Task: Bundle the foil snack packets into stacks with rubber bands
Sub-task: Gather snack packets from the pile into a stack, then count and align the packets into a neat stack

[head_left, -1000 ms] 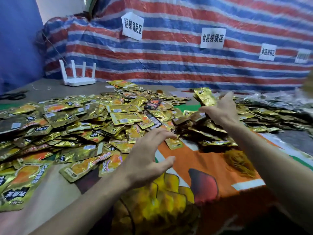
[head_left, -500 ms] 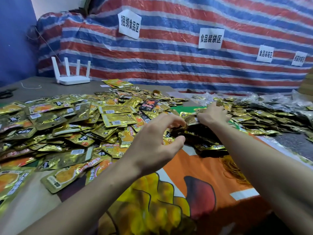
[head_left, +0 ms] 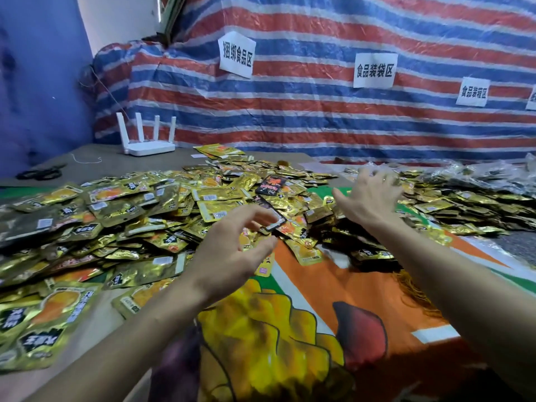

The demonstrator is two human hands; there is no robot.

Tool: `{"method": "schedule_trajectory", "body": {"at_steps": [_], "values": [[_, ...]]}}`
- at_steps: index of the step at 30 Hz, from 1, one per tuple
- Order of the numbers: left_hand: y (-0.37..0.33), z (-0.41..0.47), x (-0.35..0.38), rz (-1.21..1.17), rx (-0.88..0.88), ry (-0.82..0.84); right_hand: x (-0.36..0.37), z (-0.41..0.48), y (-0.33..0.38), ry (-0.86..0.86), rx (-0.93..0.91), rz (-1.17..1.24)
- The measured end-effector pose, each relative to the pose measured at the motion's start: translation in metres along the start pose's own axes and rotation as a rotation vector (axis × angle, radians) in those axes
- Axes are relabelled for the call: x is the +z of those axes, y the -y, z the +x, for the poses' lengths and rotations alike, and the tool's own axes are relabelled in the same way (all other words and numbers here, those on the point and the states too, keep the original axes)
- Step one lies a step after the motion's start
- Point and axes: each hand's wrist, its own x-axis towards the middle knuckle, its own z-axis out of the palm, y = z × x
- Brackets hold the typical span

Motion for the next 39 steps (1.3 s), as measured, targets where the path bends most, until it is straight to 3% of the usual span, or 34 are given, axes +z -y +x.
{"method": "schedule_trajectory", "body": {"at_steps": [4,7,10,13,17,20,23,32,36,39], "values": [[0.017,-0.008,-0.017,0.032,-0.063,-0.082,-0.001,-0.043,0.045,0.016,-0.286,0.241],[0.032,-0.015,-0.033,0.141,-0.132,-0.116,0.001,-0.077,0.077,0.176,-0.482,0.452],[0.048,-0.024,-0.054,0.326,-0.211,-0.016,0.004,-0.102,0.102,0.406,-0.643,0.534],[0.061,-0.033,-0.073,0.500,-0.294,0.160,0.013,-0.117,0.122,0.471,-0.763,0.464],[0.081,-0.043,-0.090,0.810,-0.485,0.356,0.031,-0.122,0.138,0.627,-0.693,0.285],[0.097,-0.048,-0.100,0.831,-0.667,0.383,0.043,-0.122,0.144,0.777,-0.568,0.215],[0.105,-0.043,-0.104,0.779,-0.736,0.415,0.049,-0.122,0.152,0.891,-0.464,0.199],[0.109,-0.006,-0.099,1.141,-0.475,0.493,0.042,-0.107,0.174,0.827,-0.513,0.026],[0.117,-0.007,-0.084,1.175,-0.476,0.343,0.045,-0.110,0.181,0.816,-0.533,0.153],[0.126,-0.009,-0.080,1.262,-0.347,0.172,0.042,-0.112,0.183,0.761,-0.569,0.112]]}}
